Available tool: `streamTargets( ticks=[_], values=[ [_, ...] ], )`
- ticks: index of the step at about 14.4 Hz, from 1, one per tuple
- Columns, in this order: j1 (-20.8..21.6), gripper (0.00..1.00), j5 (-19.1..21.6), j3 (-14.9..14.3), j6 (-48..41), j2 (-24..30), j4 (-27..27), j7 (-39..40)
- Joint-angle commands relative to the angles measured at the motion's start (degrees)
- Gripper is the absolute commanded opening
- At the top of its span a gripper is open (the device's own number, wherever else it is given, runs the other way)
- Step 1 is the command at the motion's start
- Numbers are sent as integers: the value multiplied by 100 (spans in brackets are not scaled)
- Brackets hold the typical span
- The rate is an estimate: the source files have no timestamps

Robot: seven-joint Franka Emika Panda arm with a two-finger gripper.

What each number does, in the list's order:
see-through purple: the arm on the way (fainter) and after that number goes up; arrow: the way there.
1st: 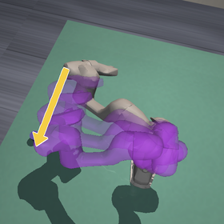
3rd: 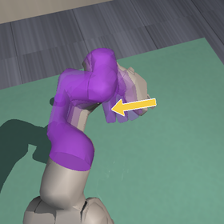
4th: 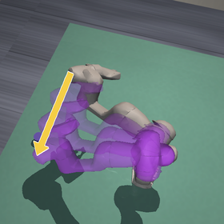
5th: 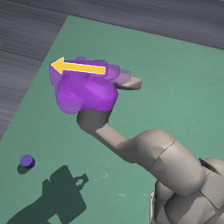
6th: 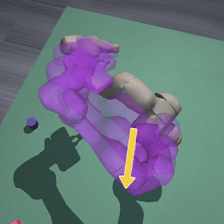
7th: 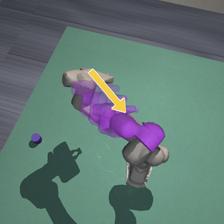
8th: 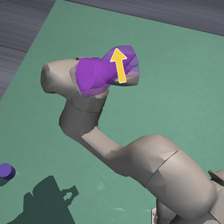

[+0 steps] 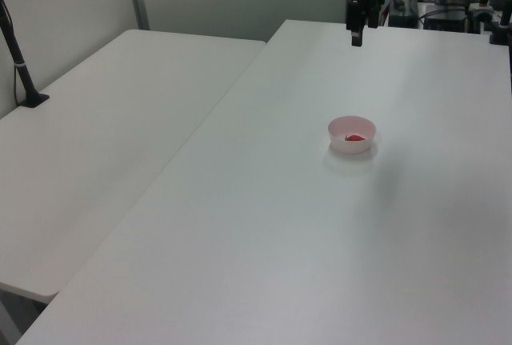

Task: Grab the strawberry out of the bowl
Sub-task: 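Move the gripper down over the pink bowl toward the strawberry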

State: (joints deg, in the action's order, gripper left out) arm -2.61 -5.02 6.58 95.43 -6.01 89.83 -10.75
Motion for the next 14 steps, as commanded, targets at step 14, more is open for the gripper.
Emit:
streamTargets(
  ticks=[14],
  values=[
    [33,100,116,-43,194,-101,61,406]
  ],
)
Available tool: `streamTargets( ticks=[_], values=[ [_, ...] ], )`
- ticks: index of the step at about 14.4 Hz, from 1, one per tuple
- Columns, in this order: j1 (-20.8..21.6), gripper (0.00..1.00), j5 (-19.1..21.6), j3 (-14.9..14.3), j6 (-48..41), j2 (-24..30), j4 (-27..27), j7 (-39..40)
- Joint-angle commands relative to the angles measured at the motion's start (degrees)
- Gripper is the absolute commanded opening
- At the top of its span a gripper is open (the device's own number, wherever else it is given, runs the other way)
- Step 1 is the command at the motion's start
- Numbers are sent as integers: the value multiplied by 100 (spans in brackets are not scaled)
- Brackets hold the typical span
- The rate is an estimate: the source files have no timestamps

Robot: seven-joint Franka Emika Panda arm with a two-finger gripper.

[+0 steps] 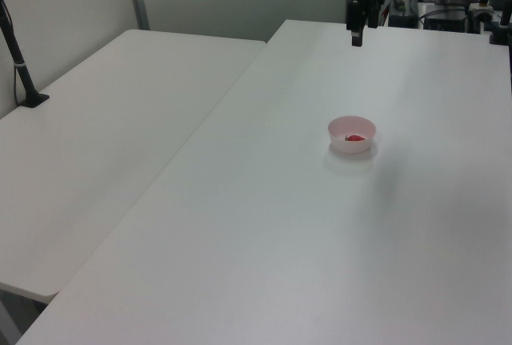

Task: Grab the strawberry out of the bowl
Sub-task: 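Move the gripper down over the pink bowl toward the strawberry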

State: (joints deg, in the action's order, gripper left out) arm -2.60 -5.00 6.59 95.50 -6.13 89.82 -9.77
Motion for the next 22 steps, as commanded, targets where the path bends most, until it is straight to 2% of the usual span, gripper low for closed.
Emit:
streamTargets(
  ticks=[1,4,7,11,14,22],
  values=[
    [23,100,113,-44,258,-168,79,396],
    [-12,100,104,-44,302,-274,333,1510],
    [-12,98,61,-26,346,-406,693,2180],
    [-38,83,-18,-17,978,-626,1124,2181],
    [-100,82,-370,-9,1207,-959,1222,2373],
    [-83,82,-537,44,1805,-1303,1459,2524]
  ],
)
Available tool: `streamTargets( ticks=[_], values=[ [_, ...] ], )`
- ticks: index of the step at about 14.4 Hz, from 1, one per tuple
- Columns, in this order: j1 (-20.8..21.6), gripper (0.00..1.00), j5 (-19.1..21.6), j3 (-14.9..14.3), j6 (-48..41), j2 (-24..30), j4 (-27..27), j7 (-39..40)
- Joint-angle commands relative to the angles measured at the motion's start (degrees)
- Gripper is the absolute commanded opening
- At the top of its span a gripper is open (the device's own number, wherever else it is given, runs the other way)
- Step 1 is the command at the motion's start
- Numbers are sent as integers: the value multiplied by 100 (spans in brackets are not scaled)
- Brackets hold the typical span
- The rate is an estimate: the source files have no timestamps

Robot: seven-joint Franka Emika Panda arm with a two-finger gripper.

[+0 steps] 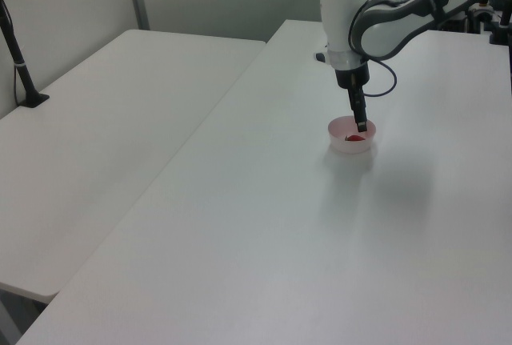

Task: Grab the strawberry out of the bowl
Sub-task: 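Lower the gripper into the bowl and close it on the strawberry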

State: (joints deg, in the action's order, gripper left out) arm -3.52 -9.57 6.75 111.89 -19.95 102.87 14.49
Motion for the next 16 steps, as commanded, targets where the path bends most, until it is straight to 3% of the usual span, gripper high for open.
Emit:
streamTargets(
  ticks=[1,4,6,16],
  values=[
    [9,82,-80,28,166,79,155,72],
    [9,82,-80,54,114,132,76,63],
    [35,67,-72,124,157,88,76,45],
    [53,68,-141,186,439,-158,84,45]
  ],
)
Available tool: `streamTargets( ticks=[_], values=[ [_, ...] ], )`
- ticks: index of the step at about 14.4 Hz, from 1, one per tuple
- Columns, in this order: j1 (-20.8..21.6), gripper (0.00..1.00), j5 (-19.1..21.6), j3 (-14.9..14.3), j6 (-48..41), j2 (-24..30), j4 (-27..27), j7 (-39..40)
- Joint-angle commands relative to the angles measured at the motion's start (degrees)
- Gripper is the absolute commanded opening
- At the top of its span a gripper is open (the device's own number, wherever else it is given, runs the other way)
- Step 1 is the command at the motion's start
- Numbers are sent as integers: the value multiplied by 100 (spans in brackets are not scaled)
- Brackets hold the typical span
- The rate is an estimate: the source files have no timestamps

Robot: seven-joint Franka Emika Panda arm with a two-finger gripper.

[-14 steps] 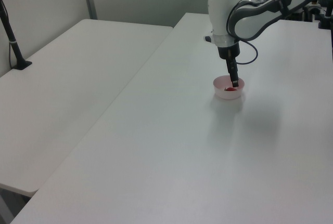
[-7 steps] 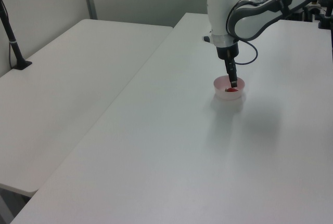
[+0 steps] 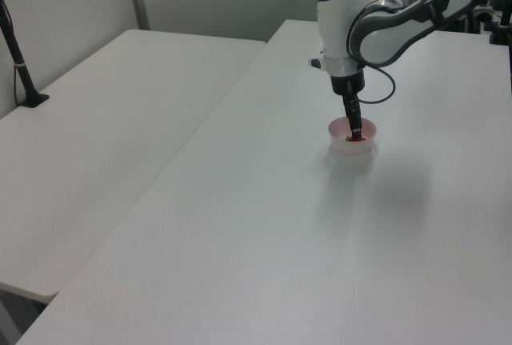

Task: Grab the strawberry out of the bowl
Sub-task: 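Lower the gripper into the bowl and close it on the strawberry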

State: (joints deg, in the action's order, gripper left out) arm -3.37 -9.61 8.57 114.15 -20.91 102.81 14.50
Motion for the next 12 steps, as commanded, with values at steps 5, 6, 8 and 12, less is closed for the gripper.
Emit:
streamTargets(
  ticks=[5,6,8,12],
  values=[
    [20,68,-173,101,204,-115,107,44],
    [20,64,-182,101,213,-115,107,44],
    [3,43,-173,101,204,-106,90,44],
    [-24,27,-138,101,134,8,55,35]
  ],
)
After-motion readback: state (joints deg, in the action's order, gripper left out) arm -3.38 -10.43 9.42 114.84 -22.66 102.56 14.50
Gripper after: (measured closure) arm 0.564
